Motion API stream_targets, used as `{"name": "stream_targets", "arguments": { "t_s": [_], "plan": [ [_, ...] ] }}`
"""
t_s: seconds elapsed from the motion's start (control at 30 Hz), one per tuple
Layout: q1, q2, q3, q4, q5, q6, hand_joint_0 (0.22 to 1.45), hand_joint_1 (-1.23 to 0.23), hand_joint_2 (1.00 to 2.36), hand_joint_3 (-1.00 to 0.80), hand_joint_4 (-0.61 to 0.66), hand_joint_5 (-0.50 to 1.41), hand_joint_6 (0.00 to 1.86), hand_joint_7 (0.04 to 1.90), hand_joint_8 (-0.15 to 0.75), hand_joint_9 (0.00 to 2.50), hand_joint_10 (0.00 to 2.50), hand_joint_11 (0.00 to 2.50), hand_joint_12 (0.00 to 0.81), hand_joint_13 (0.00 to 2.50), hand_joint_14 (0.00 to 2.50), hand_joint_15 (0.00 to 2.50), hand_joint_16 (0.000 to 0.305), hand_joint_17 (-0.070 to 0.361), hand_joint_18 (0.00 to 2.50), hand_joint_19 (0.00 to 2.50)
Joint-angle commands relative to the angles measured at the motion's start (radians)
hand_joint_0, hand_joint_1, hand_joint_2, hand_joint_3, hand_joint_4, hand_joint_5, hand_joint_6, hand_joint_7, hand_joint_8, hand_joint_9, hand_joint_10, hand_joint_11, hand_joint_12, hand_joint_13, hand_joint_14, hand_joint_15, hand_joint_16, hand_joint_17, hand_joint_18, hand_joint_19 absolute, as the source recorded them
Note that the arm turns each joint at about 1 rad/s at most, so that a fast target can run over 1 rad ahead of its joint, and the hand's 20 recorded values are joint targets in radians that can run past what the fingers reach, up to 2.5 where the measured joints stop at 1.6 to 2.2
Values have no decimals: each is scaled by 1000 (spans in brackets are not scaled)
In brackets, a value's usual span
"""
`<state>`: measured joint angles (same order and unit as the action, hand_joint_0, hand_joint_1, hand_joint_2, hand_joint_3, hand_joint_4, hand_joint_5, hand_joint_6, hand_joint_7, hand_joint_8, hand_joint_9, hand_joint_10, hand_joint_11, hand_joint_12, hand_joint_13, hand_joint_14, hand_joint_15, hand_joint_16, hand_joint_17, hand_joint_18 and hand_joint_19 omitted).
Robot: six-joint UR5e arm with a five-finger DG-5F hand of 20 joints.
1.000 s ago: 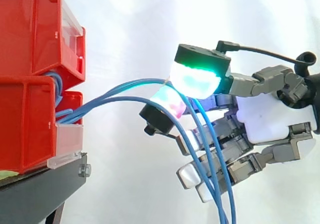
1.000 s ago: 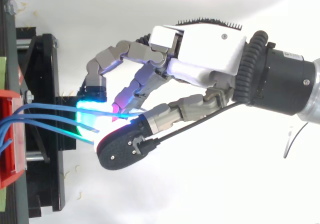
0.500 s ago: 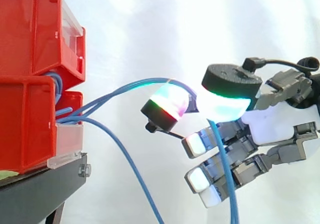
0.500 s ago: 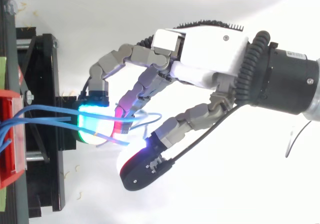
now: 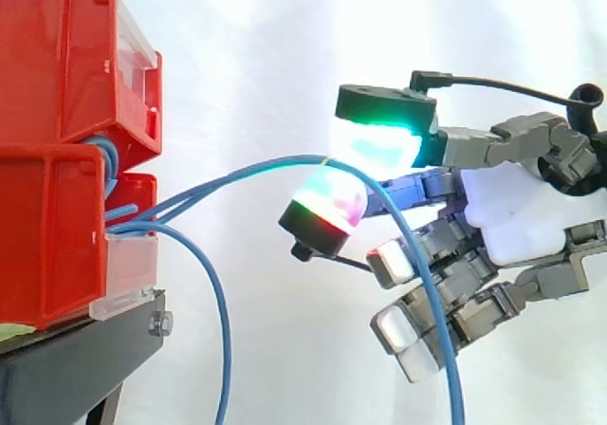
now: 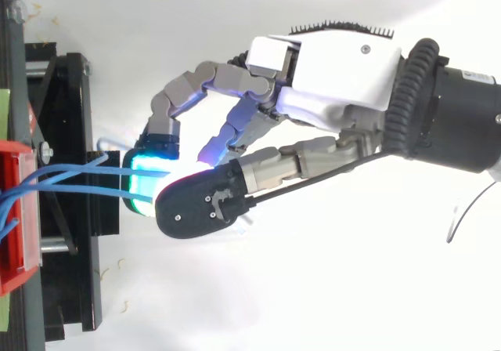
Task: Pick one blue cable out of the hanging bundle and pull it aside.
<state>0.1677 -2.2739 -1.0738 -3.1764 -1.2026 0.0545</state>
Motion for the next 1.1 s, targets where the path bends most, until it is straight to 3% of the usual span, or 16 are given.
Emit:
{"name": "stream_targets", "arguments": {
  "t_s": [0.0, 0.07, 0.13, 0.27, 0.33, 0.43, 0.47, 0.53, 0.63, 0.67, 0.7, 0.77, 0.87, 1.07],
  "plan": [
    [0, -1, 0, 0, 0, 1, 582, -704, 1013, -281, -60, -95, 883, 930, 254, 1110, 27, 637, 399, 913, 23, 572, 56, 125, 606, 615],
    [0, 1, 0, 0, 0, 1, 618, -826, 1015, -257, -42, -115, 904, 902, 237, 1045, 28, 668, 391, 899, 24, 575, 54, 121, 599, 610],
    [0, 1, 2, 0, 0, 1, 660, -870, 1015, -281, -58, -119, 910, 879, 235, 1037, 27, 665, 389, 895, 25, 572, 53, 120, 606, 598],
    [-4, 1, 3, -4, 0, 1, 757, -933, 1000, -500, -179, -124, 916, 883, 223, 1029, 28, 654, 372, 890, 25, 550, 52, 118, 625, 550],
    [-5, -1, 3, -8, 0, -1, 762, -946, 1000, -500, -212, -124, 918, 896, 219, 1052, 28, 671, 370, 888, 25, 549, 52, 117, 626, 541],
    [-11, 1, 3, -14, -6, -1, 709, -995, 1000, -500, -175, -115, 923, 825, 214, 1042, 29, 681, 365, 889, 25, 555, 52, 116, 624, 532],
    [-17, 1, 3, -27, -17, -2, 649, -1021, 1000, -500, -95, -102, 913, 843, 216, 1043, 27, 678, 363, 888, 24, 565, 52, 116, 620, 541],
    [-20, 1, 3, -31, -23, -2, 540, -1033, 1000, -500, -54, -94, 908, 843, 231, 1094, 27, 685, 373, 899, 26, 570, 54, 120, 632, 555],
    [-23, -1, 3, -33, -29, -2, 408, -948, 1000, -500, -28, -77, 896, 843, 264, 1137, 24, 653, 422, 956, 22, 557, 63, 142, 702, 559],
    [-23, 1, 3, -33, -31, -2, 368, -829, 1000, -500, -17, -69, 885, 855, 286, 1175, 26, 634, 445, 984, 21, 553, 68, 153, 739, 556],
    [-23, 1, 3, -33, -31, -4, 362, -799, 1000, -500, -19, -67, 883, 850, 289, 1181, 23, 624, 450, 988, 23, 553, 69, 156, 748, 554],
    [-23, 1, 3, -33, -31, -4, 385, -599, 1000, -500, -20, -65, 873, 865, 290, 1197, 25, 620, 448, 996, 22, 552, 70, 157, 738, 574],
    [-28, -1, 3, -33, -31, -4, 461, -469, 1000, -500, -29, -71, 871, 891, 273, 1193, 25, 631, 428, 973, 22, 565, 63, 142, 675, 617],
    [-31, 5, 5, -34, -34, -7, 565, -505, 1006, -416, -27, -79, 871, 938, 248, 1163, 27, 656, 398, 940, 24, 596, 56, 125, 612, 666]
  ]
}}
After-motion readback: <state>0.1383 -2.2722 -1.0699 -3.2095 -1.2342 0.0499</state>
